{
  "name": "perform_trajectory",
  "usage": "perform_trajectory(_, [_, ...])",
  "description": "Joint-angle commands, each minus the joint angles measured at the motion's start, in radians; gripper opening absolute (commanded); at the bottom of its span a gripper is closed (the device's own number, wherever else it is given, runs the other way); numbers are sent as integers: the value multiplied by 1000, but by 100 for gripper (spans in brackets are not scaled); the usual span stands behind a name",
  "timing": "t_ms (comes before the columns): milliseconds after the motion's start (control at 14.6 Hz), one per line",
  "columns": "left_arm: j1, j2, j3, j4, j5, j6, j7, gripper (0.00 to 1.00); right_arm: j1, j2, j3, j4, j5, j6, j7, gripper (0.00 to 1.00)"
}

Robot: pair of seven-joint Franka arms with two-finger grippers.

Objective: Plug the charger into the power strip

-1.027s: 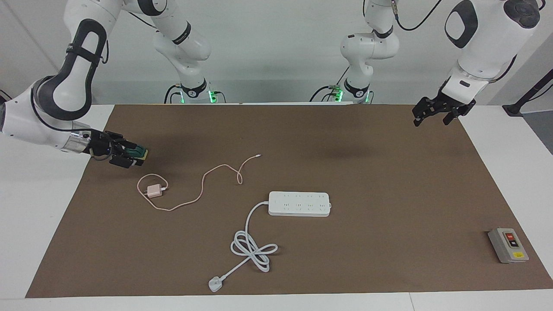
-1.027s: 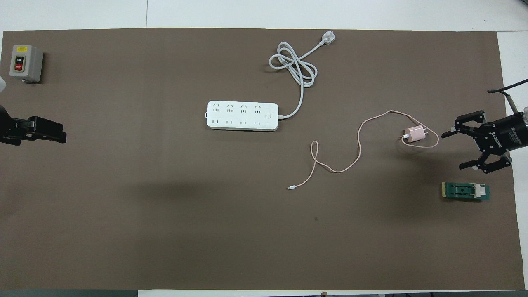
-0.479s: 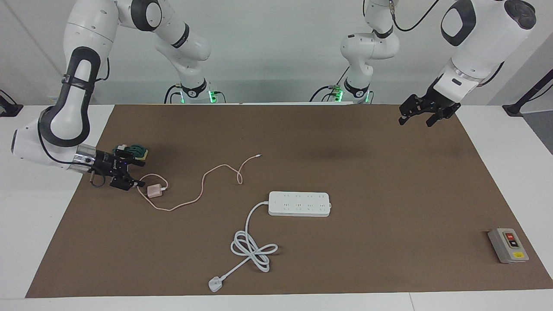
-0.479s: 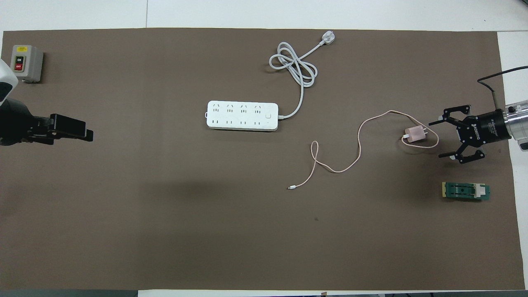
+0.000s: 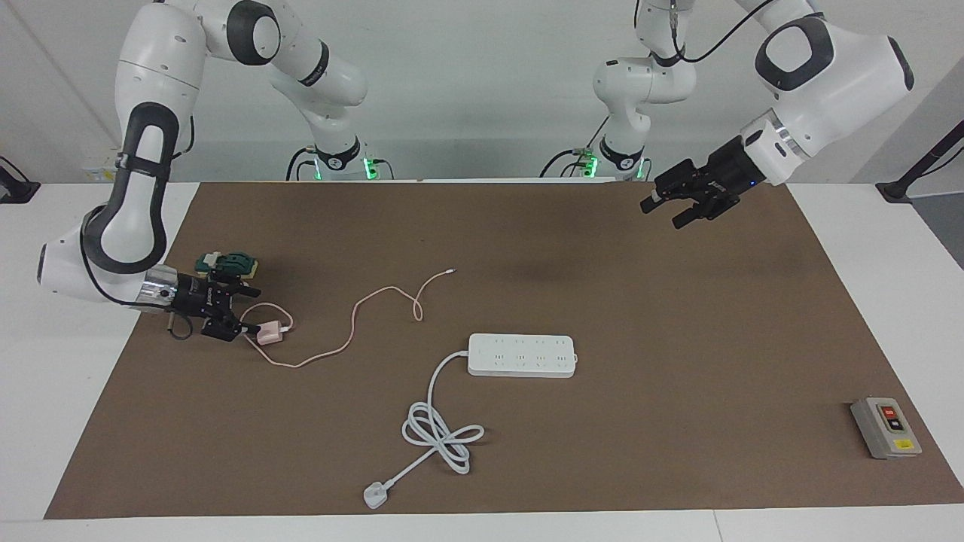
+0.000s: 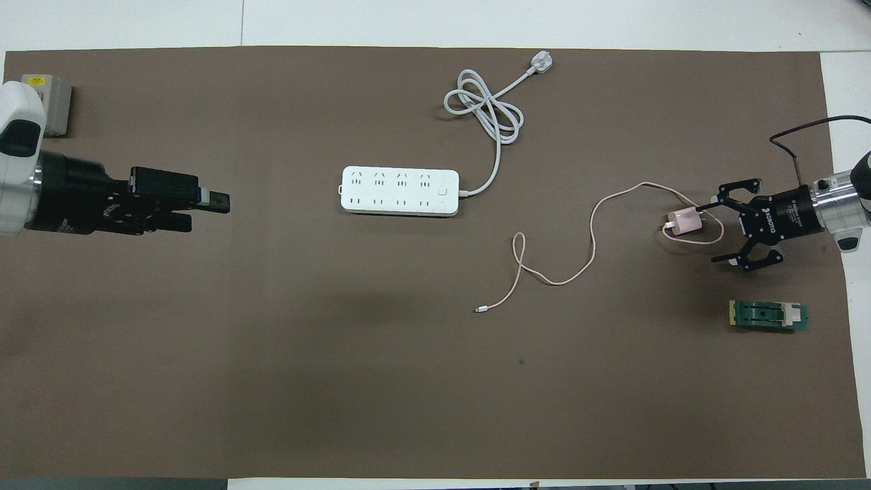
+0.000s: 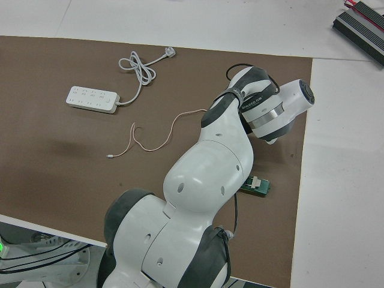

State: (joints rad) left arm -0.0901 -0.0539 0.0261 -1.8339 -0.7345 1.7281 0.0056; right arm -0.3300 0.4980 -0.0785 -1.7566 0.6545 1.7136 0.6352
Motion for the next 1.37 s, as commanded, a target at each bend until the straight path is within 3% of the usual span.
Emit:
perform_trajectory(0, [-36, 11, 12, -45, -184, 47, 11, 100, -16, 48, 5, 25, 48, 12, 11, 100])
perform_trajectory(548, [-158, 170, 12, -117, -796, 163, 348, 100, -20, 77, 5, 40, 91, 12, -29, 100])
perform_trajectory(753, [-212, 229, 12, -108, -913, 189, 468, 100, -20, 89, 5, 78, 93, 4, -32, 100])
perform_trajectory(1095, [-214, 420, 12, -49, -997, 70, 649, 100, 2, 89, 5, 25, 109, 58, -63, 100])
perform_trajectory(1301, [-220, 421, -35, -21, -1049, 15, 651, 100, 2, 89, 5, 22, 109, 63, -78, 99])
